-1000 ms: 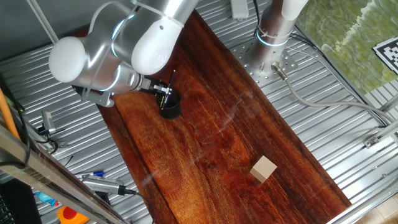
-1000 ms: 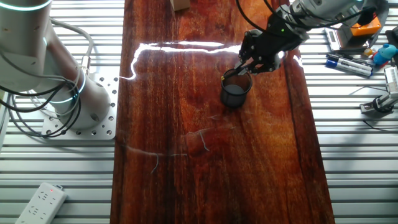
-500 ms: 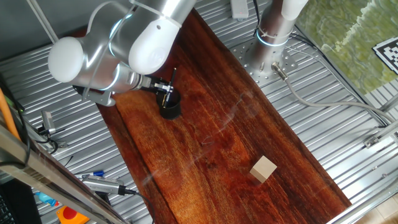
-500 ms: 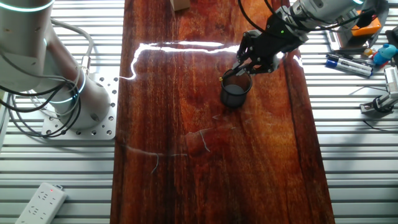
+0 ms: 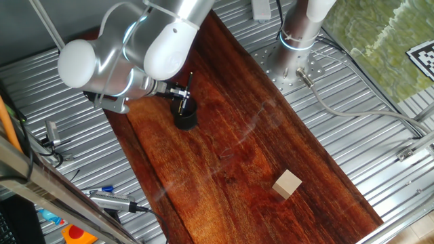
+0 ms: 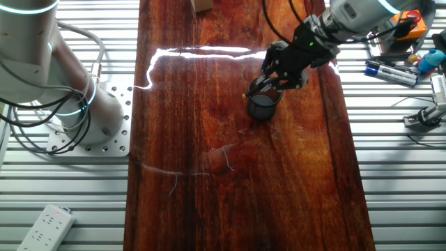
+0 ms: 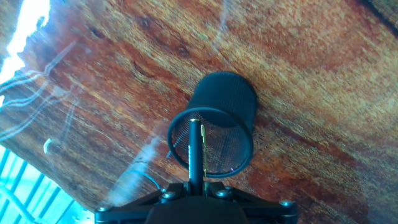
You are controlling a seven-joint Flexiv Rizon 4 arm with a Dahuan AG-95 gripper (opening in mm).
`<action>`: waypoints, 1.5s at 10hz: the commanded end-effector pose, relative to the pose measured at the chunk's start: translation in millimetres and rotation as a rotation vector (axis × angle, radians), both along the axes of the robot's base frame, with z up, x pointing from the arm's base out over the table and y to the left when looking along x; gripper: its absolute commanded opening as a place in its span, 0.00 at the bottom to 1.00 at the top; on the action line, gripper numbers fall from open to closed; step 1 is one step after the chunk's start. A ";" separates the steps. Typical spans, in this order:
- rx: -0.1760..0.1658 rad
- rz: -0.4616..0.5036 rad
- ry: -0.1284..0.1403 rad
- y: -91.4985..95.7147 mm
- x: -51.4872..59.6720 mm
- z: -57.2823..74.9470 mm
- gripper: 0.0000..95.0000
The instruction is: Put the pen into the pen holder
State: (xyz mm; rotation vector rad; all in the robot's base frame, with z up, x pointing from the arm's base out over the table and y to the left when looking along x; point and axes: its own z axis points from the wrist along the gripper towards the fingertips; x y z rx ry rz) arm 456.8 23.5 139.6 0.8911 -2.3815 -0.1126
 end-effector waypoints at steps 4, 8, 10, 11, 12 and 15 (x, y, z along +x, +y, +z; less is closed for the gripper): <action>-0.004 0.001 -0.035 -2.0 -0.3 -3.2 0.00; -0.008 0.006 -0.063 -3.4 -0.9 -9.3 0.00; -0.011 0.002 -0.073 -4.1 -0.9 -11.8 0.00; -0.012 0.001 -0.074 -4.1 -0.9 -12.1 0.00; -0.014 -0.003 -0.075 -3.6 0.4 -13.8 0.00; -0.018 -0.014 -0.081 0.9 6.1 -21.6 0.00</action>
